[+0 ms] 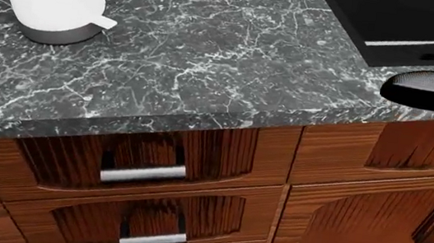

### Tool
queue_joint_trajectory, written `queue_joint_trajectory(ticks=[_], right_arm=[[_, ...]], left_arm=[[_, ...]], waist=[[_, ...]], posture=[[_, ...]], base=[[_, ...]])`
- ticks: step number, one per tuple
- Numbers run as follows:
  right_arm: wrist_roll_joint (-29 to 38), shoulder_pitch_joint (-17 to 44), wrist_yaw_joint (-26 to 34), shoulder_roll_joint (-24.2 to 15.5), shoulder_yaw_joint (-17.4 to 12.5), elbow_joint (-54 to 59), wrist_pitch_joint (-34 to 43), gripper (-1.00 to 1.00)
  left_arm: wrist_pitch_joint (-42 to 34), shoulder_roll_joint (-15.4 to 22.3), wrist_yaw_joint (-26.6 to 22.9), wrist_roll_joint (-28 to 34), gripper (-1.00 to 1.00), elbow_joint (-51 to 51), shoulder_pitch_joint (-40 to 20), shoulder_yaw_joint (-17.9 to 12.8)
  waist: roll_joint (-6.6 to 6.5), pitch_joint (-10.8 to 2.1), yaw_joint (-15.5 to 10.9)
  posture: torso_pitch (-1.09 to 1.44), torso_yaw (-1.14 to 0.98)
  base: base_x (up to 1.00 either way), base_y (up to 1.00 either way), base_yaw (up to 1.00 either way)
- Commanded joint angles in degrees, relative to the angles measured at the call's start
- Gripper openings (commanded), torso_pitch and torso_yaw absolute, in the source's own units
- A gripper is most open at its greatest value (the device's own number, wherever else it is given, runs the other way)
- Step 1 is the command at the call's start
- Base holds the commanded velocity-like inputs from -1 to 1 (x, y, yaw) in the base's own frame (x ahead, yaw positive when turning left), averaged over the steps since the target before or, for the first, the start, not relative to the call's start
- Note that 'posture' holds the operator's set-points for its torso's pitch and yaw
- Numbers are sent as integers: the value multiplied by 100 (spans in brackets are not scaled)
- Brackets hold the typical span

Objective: Press the button to open the lid of the electric kettle.

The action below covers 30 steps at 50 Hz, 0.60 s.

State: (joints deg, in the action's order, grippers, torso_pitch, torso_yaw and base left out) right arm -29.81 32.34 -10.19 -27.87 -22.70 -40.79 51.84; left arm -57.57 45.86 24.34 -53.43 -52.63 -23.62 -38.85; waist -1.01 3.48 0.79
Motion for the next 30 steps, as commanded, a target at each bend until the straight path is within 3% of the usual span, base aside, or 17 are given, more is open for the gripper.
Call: queue_joint_trajectory(ticks=[1,3,4,5,6,7,9,14,16,18,19,21,23,27,29,30], right_arm=[[-40,122,5,-58,-17,-91,-123,100],[-85,150,-16,-82,-41,-116,-80,100],[-95,157,-24,-91,-37,-119,-79,100],[-112,159,-32,-97,-39,-134,-65,100],[-129,160,-41,-102,-40,-149,-53,100],[-139,164,-46,-107,-39,-152,-49,100],[-151,158,-52,-113,-35,-158,-50,100],[-185,145,-79,-114,-38,-193,-35,100],[-185,139,-79,-116,-34,-186,-47,100],[-177,126,-77,-112,-23,-183,-66,100],[-177,125,-79,-108,-21,-179,-69,100],[-175,119,-77,-108,-16,-183,-77,100],[-169,112,-71,-108,-15,-180,-88,100],[-161,115,-58,-121,-13,-175,-91,100],[-160,119,-57,-122,-14,-179,-84,100],[-174,131,-60,-127,-23,-193,-61,100]], left_arm=[[126,90,50,48,100,20,-74,-82],[124,105,62,22,100,19,-77,-91],[124,116,68,5,100,23,-77,-104],[125,120,77,-11,100,21,-73,-112],[125,128,89,-29,100,20,-75,-116],[124,139,100,-45,100,20,-76,-120],[131,153,118,-75,100,23,-69,-134],[158,168,132,-86,100,21,-33,-130],[163,171,133,-89,100,19,-26,-128],[167,175,133,-91,100,23,-25,-129],[170,178,137,-92,100,27,-27,-128],[173,183,140,-94,100,27,-29,-122],[173,187,143,-101,100,30,-29,-130],[170,200,168,-137,100,25,-33,-141],[174,208,176,-148,100,32,-32,-146],[176,214,182,-157,100,32,-31,-150]], waist=[[2,-33,0],[-246,-95,32],[-482,-189,32],[-365,-171,-14],[-423,-87,-15],[-397,-54,-42],[-294,-104,-84],[-26,-49,-130],[134,-57,-158],[389,-154,-163],[163,-133,-131],[272,-78,-95],[220,-117,-57],[-1,-26,-7],[-150,-53,3],[-311,-129,13]], posture=[[0,0],[0,0],[0,0],[0,0],[0,0],[0,0],[0,0],[0,0],[0,0],[0,0],[0,0],[0,0],[0,0],[0,0],[0,0],[0,0]], base=[[25,16,0],[25,15,0],[24,16,0],[24,15,0],[25,16,0],[24,15,0],[25,15,0],[25,16,0],[25,14,0],[25,5,0],[25,5,0],[26,1,0],[27,1,0],[27,3,0],[27,13,0],[27,23,0]])
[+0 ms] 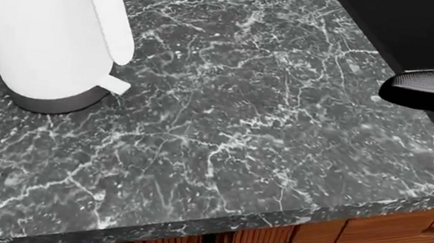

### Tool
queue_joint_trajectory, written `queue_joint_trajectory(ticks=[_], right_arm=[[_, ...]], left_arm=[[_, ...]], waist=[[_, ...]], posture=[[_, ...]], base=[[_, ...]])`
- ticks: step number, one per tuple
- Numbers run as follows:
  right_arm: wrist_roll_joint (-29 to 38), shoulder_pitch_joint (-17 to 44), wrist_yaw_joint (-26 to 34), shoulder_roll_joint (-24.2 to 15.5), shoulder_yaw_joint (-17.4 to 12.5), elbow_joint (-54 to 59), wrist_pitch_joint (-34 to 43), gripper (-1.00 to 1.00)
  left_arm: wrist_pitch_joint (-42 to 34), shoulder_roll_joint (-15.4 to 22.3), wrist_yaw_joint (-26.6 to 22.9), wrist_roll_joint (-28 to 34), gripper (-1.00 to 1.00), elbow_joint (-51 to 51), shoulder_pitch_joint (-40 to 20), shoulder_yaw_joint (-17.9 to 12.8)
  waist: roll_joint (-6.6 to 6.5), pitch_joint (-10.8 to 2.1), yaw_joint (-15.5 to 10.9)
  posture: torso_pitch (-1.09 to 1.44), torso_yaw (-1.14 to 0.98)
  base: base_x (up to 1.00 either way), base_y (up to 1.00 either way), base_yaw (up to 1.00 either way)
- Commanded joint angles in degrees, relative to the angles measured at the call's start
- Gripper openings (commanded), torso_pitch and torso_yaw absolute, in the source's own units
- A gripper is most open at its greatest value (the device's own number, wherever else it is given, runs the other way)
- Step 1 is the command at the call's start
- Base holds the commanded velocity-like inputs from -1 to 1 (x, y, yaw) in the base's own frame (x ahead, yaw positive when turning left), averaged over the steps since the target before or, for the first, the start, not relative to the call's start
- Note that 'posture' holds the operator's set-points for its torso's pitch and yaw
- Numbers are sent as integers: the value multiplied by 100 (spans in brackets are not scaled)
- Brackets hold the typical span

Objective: Press the button to open the lid of the electric kettle.

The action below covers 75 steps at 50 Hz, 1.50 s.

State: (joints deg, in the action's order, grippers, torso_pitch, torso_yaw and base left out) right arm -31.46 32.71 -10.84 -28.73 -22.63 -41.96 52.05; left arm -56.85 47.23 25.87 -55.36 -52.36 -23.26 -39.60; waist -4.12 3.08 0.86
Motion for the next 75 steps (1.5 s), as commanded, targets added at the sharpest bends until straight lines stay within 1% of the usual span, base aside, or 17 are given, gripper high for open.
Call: queue_joint_trajectory(ticks=[1,2,4,10,13,14,15,19,21,23,30,51,64,66,71,74,75], right_arm=[[-19,107,3,-47,-34,-80,-68,100],[-24,113,1,-50,-34,-82,-62,100],[-26,125,0,-53,-32,-66,-63,100],[-83,181,-46,-82,-50,-76,-8,100],[-113,212,-74,-102,-61,-67,14,100],[-126,213,-86,-104,-62,-72,21,100],[-137,209,-93,-107,-66,-81,28,100],[-210,237,-151,-129,-79,-102,98,100],[-190,228,-159,-144,-51,-94,75,100],[-136,238,-156,-136,-36,-56,43,100],[2,416,-177,-237,129,56,-44,100],[2450,1675,781,522,1213,1309,-684,100],[2705,2062,1248,827,1352,2162,-1034,100],[2742,2103,1311,849,1350,2148,-1033,100],[2757,2149,1369,880,1323,2167,-1010,100],[2762,2109,1379,906,1339,2123,-1003,100],[2775,2117,1384,907,1347,2121,-1014,100]], left_arm=[[104,83,34,29,100,6,-67,-74],[106,91,40,18,100,9,-71,-77],[109,108,47,0,100,18,-72,-91],[127,167,87,-73,100,41,-77,-112],[144,188,110,-95,100,53,-81,-102],[141,203,124,-117,100,56,-91,-104],[143,211,133,-131,100,55,-92,-107],[169,219,152,-142,100,57,-71,-93],[180,226,157,-146,100,61,-63,-89],[184,227,158,-147,100,57,-51,-93],[179,277,220,-240,100,48,-61,-114],[172,331,241,-270,100,40,-52,-110],[154,271,180,-182,100,5,-20,-99],[150,255,166,-160,100,1,-17,-96],[124,260,186,-176,100,-7,-55,-80],[121,255,190,-168,100,-10,-63,-64],[115,258,193,-175,100,-10,-70,-67]], waist=[[-128,-241,7],[54,-88,-70],[-10,20,-92],[322,41,-151],[721,-88,-164],[523,-42,-100],[644,-43,-140],[666,-174,-92],[427,-270,-44],[143,-90,27],[279,-70,-45],[136,53,73],[129,26,30],[86,-82,-112],[227,-45,-143],[622,-9,-146],[502,-46,-155]], posture=[[0,0],[0,0],[0,0],[0,0],[0,0],[0,0],[0,0],[0,0],[0,0],[0,0],[0,0],[0,0],[0,0],[0,0],[0,0],[0,0],[0,0]], base=[[27,28,0],[27,29,0],[29,29,0],[27,29,0],[28,29,0],[27,29,0],[28,30,0],[26,25,0],[6,0,0],[0,0,0],[0,0,0],[0,0,0],[0,0,0],[0,0,100],[0,0,100],[0,0,100],[0,0,100]])
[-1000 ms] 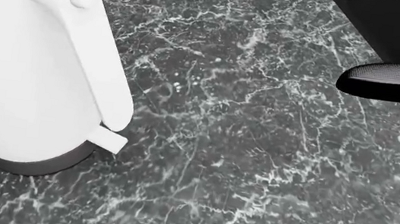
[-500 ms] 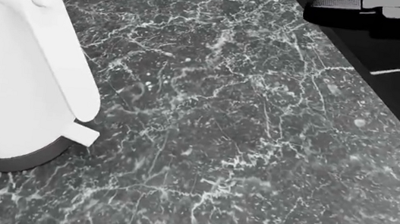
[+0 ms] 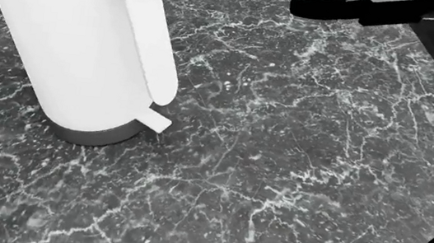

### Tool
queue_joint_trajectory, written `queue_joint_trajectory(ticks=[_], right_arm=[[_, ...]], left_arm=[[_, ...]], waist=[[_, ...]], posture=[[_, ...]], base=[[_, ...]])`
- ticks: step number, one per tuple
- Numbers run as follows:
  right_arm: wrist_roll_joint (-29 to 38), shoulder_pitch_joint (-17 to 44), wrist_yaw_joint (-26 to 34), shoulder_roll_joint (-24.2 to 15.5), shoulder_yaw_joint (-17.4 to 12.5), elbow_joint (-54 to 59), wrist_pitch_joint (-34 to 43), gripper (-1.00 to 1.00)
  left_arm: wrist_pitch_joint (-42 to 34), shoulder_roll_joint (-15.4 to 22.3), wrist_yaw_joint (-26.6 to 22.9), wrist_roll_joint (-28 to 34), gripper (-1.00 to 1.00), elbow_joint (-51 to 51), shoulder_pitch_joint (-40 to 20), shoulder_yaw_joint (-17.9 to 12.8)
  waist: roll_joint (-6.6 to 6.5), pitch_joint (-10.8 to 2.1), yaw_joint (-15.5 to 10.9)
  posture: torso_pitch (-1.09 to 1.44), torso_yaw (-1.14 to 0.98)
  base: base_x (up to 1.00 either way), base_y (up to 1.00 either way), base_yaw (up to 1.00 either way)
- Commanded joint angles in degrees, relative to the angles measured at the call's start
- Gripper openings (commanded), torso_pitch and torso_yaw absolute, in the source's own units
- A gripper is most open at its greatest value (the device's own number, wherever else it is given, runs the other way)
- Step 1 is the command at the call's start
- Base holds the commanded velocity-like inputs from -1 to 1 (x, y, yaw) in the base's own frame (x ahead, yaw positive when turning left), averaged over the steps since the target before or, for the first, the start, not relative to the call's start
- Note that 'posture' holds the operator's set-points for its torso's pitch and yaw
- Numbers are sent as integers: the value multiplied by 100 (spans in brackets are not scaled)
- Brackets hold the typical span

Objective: Press the button to open the lid of the electric kettle.

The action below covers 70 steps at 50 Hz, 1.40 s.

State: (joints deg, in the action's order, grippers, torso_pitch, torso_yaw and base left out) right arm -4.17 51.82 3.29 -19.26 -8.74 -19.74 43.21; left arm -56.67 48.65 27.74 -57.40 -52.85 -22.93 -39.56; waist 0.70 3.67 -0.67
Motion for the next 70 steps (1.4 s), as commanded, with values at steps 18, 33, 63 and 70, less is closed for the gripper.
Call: queue_joint_trajectory(ticks=[18,33,63,70], right_arm=[[-70,894,-158,-67,-99,720,262,100],[-204,1264,118,-195,62,1603,307,100],[240,1342,711,-5,205,1640,423,100],[411,1426,862,90,276,1779,338,100]], left_arm=[[116,164,26,-28,100,62,-103,-112],[107,58,-141,209,100,-4,-21,-12],[242,156,28,-74,100,29,-82,-117],[258,193,-12,-4,100,23,-39,-128]], waist=[[-422,-6,235],[-369,-70,175],[-338,-500,151],[-355,-496,161]], posture=[[0,0],[0,0],[-13,0],[-13,0]], base=[[0,0,17],[0,0,0],[0,0,0],[0,0,0]])
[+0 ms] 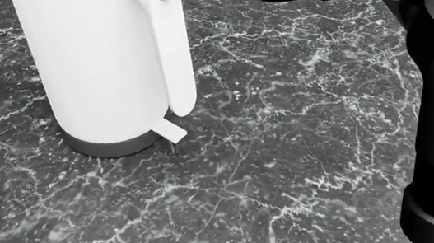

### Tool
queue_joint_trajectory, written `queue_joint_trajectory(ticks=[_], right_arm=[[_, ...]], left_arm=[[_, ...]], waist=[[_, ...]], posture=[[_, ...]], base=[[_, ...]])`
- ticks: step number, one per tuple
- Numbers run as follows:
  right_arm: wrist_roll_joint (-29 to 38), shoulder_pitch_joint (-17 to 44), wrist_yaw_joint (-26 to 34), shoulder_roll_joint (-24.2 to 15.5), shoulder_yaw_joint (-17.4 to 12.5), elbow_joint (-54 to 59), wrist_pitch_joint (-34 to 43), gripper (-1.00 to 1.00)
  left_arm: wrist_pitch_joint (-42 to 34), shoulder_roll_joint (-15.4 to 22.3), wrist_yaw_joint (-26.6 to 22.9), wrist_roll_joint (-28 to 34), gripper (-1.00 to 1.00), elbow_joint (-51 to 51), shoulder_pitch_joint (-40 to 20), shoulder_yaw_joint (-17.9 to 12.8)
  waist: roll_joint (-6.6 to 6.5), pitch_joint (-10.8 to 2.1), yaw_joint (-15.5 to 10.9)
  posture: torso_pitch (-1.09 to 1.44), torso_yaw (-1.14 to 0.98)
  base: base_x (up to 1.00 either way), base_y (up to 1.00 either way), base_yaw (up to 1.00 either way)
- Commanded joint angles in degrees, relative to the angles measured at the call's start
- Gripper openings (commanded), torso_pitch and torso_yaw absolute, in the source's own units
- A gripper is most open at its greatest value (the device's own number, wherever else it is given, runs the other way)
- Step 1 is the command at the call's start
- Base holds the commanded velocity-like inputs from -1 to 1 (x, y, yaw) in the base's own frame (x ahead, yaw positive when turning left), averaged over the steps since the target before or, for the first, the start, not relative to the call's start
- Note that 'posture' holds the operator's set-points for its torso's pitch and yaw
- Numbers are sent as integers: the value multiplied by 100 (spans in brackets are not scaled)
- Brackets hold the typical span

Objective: Press the button to open the lid of the electric kettle.

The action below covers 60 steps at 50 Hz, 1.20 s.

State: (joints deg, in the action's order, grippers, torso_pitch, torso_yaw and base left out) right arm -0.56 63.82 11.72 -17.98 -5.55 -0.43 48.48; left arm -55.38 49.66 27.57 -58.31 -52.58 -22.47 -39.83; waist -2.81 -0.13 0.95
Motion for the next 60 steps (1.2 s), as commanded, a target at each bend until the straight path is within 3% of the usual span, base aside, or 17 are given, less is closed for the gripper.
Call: queue_joint_trajectory(ticks=[1,29,40,60], right_arm=[[71,238,44,-23,-36,-128,-202,100],[806,987,566,533,257,1249,-1042,100],[871,1088,659,637,284,1285,-1008,100],[932,936,1304,731,408,442,-188,100]], left_arm=[[127,83,2,96,100,-8,-83,-106],[23,46,-12,102,100,-21,-86,-156],[48,122,47,13,100,7,-88,-182],[78,130,64,22,100,14,-73,-158]], waist=[[-8,-116,-1],[-73,-142,28],[-86,-131,32],[-91,-115,37]], posture=[[-13,0],[-13,0],[-13,0],[-13,0]], base=[[0,0,0],[0,0,0],[0,0,0],[0,0,0]])
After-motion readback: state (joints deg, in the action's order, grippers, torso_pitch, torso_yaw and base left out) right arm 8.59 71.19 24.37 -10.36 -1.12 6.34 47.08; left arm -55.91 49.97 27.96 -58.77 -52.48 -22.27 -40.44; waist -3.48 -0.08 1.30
